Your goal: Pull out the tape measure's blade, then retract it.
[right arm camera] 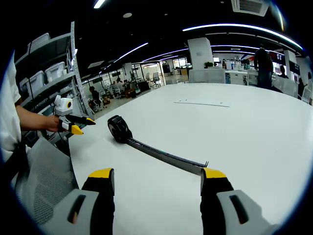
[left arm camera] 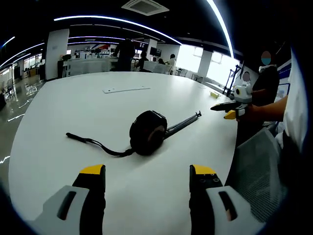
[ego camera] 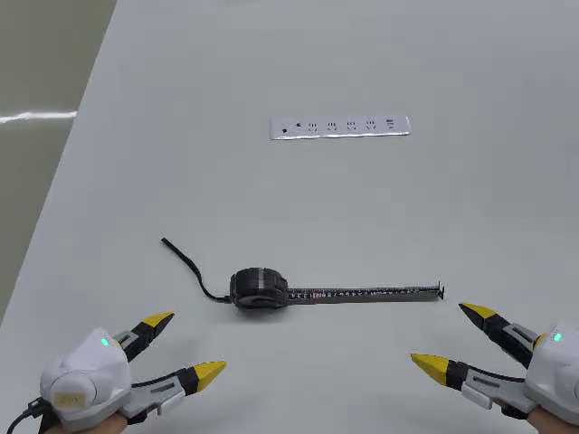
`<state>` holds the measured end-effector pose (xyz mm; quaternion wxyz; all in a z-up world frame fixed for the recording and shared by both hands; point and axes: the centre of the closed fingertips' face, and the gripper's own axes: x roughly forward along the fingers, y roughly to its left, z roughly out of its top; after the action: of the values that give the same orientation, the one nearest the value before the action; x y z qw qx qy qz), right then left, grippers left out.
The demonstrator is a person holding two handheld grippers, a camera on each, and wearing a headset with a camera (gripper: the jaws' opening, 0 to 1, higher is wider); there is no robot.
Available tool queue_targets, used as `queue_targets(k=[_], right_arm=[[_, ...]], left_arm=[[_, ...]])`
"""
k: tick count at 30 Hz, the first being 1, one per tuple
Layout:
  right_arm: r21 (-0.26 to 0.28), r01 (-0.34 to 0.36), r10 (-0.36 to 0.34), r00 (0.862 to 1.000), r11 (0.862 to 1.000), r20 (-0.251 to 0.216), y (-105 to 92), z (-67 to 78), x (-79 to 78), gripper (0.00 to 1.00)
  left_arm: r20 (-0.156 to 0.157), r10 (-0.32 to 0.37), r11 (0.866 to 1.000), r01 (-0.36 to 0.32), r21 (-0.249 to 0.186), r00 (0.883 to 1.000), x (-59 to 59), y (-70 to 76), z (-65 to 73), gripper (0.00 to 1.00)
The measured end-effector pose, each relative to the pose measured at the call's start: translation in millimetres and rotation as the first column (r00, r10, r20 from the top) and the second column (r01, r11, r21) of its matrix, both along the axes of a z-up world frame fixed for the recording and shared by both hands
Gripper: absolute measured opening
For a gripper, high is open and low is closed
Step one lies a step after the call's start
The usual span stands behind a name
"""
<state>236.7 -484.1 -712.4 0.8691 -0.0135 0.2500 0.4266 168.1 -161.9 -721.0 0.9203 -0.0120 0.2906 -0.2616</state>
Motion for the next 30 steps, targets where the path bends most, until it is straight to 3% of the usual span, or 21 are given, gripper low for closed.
queue_targets(k=[30], right_arm=[[0.021,0.041,-0.042,0.999,0.999,0.024,-10.3,6.5,-20.8,0.73]], left_arm=[[0.012,0.057,0.998,-0.057,-0.019,0.998,-28.9,13.8,3.0,0.68]])
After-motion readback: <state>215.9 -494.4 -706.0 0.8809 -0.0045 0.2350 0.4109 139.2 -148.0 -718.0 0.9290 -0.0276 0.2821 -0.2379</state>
